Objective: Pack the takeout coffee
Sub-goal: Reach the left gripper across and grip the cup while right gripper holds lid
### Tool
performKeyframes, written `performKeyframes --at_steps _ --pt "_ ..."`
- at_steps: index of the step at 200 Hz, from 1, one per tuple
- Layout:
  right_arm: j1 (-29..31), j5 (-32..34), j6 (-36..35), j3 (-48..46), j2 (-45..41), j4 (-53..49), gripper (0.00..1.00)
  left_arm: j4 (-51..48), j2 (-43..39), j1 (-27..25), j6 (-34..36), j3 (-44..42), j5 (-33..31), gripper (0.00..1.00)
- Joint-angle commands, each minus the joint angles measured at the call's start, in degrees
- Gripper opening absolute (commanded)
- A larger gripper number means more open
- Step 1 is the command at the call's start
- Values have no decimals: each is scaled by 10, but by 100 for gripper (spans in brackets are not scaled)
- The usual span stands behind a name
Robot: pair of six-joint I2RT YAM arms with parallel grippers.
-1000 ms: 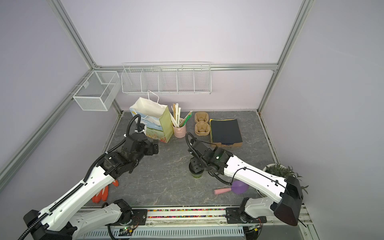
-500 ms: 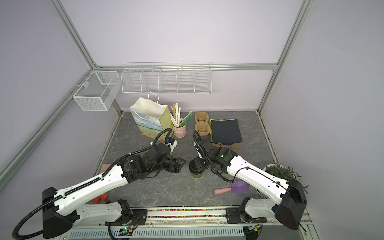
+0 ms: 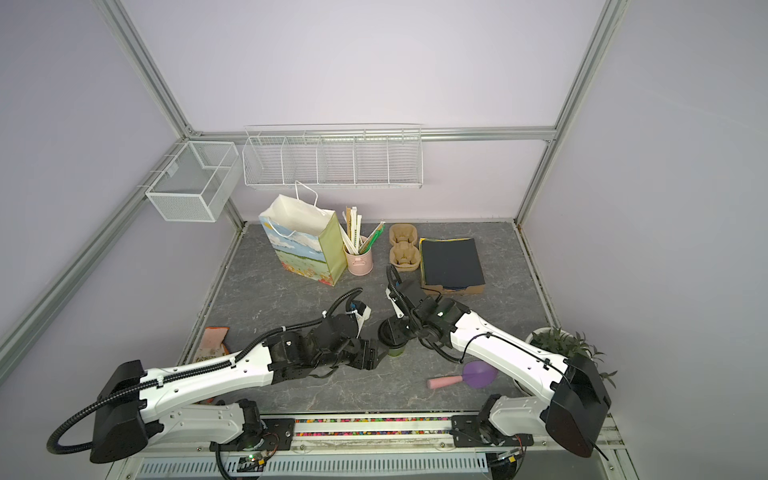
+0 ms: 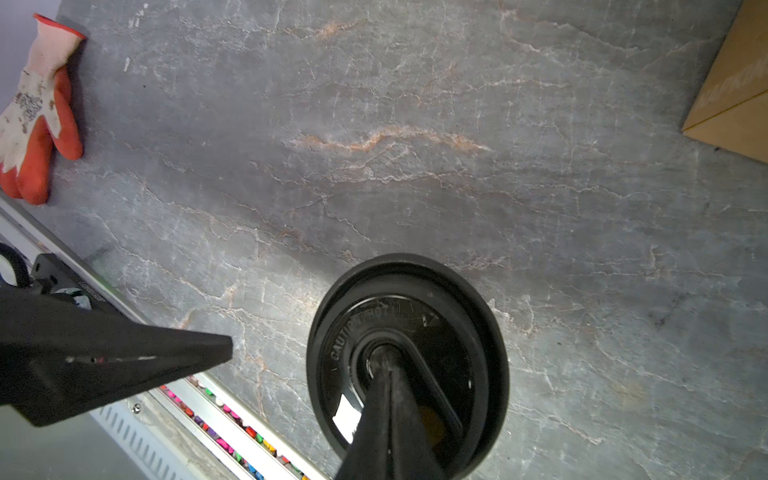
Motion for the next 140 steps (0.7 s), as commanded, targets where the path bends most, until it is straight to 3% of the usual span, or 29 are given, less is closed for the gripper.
performKeyframes --at_steps 1,93,140 --pt "-4 -7 11 -17 4 17 6 39 9 -4 -21 -6 6 77" --pt "-4 7 23 -35 6 24 6 52 61 -3 -52 -23 -3 73" --pt "-4 19 24 -39 4 21 6 86 38 -4 -69 -38 -14 73"
